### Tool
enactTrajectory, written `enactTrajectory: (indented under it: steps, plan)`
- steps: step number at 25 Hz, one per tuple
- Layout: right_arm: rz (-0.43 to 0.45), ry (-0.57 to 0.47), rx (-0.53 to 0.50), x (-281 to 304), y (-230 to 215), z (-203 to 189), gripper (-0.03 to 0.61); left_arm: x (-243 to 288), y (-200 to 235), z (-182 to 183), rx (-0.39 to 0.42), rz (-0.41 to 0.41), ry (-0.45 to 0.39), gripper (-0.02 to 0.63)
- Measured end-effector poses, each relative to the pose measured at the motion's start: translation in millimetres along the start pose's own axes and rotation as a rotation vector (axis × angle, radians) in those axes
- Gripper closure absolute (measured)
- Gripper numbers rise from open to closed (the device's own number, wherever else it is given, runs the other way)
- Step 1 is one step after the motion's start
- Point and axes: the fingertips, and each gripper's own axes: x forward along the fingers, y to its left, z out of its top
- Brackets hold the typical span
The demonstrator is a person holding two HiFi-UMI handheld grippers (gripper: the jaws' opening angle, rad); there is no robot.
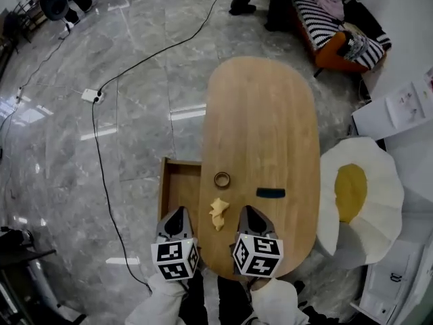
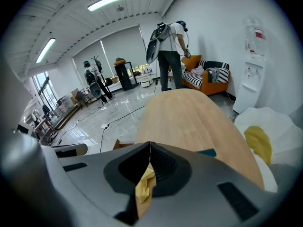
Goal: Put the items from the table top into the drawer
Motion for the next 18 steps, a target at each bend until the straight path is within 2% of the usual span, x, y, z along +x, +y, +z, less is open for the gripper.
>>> enactTrajectory:
  steps: [8, 18]
  plan:
    - [0.039, 0.045, -0.076, 57.1, 6.4, -36.8, 0.515, 49.7, 23.8, -56.2, -0.025, 0.020, 0.053, 0.614]
    - [0.105, 0.151, -0.111, 72.1, 25.2, -77.9, 0.515, 56.7, 45.4, -69.4, -0.072, 0.046, 0.069, 0.614]
